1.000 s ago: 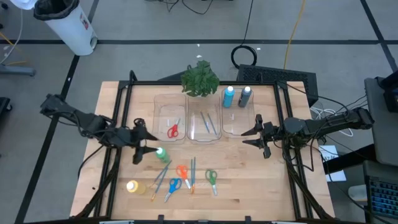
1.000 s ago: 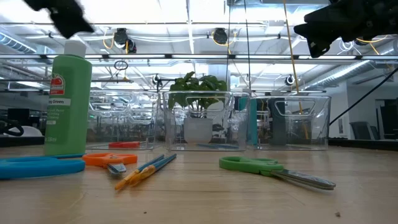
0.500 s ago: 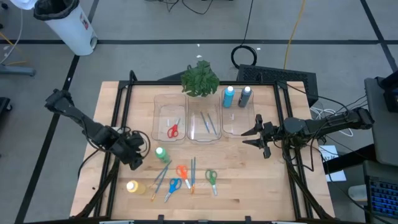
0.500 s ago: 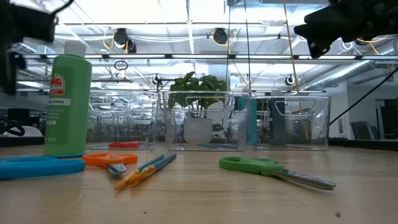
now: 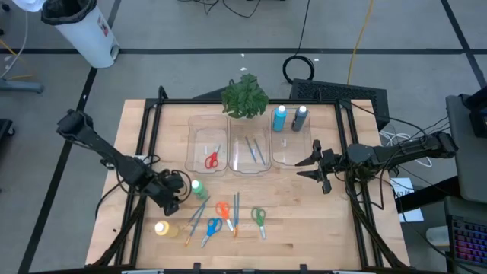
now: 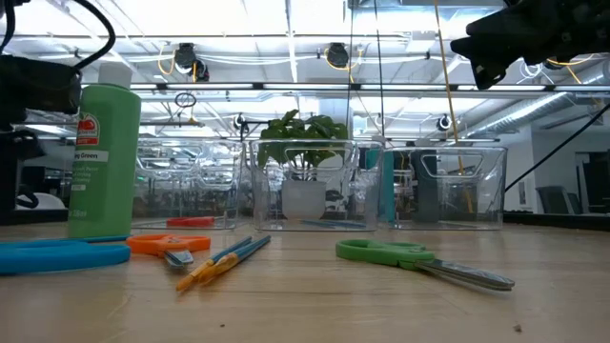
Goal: Pick & Place Paint Supplies
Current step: Put the green paint bottle into the right transparent bin
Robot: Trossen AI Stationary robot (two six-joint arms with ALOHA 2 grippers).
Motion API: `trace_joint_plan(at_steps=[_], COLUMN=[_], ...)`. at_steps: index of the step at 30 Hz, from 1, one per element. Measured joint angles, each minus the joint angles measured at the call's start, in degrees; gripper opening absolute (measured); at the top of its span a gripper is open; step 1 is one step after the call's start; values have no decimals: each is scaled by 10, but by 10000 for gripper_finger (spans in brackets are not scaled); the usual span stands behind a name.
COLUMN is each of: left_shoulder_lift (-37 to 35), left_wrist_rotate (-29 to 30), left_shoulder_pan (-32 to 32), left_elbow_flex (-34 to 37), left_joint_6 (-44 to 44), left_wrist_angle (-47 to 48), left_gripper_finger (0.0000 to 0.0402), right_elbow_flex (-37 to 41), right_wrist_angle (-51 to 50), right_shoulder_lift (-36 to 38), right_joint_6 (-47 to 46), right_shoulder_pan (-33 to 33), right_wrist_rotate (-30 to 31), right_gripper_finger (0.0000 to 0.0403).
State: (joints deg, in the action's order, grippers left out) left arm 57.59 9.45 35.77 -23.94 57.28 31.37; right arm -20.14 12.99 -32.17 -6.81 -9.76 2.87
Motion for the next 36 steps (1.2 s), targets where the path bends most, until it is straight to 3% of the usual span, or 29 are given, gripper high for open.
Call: trace_joint_plan(at_steps=[9,27,36], left_shoulder_lift=[46,132,174], left_wrist_rotate=[143,220,238], left_shoulder_pan=[0,-1,-5], left_elbow_flex=[0,0,0], left_joint_6=[-81,-191,-170], left_wrist_angle=[-96,-266,-349], left_gripper_finger=[230,230,230], right_elbow_flex=[0,0,0], right_wrist_angle=[0,0,0], right_shoulder_lift=[-2,-17,-17], right_joint_6=[0,2,2], right_shoulder_pan=[0,0,0], right_wrist_rotate=[0,0,0], right_gripper_finger=[125,125,125])
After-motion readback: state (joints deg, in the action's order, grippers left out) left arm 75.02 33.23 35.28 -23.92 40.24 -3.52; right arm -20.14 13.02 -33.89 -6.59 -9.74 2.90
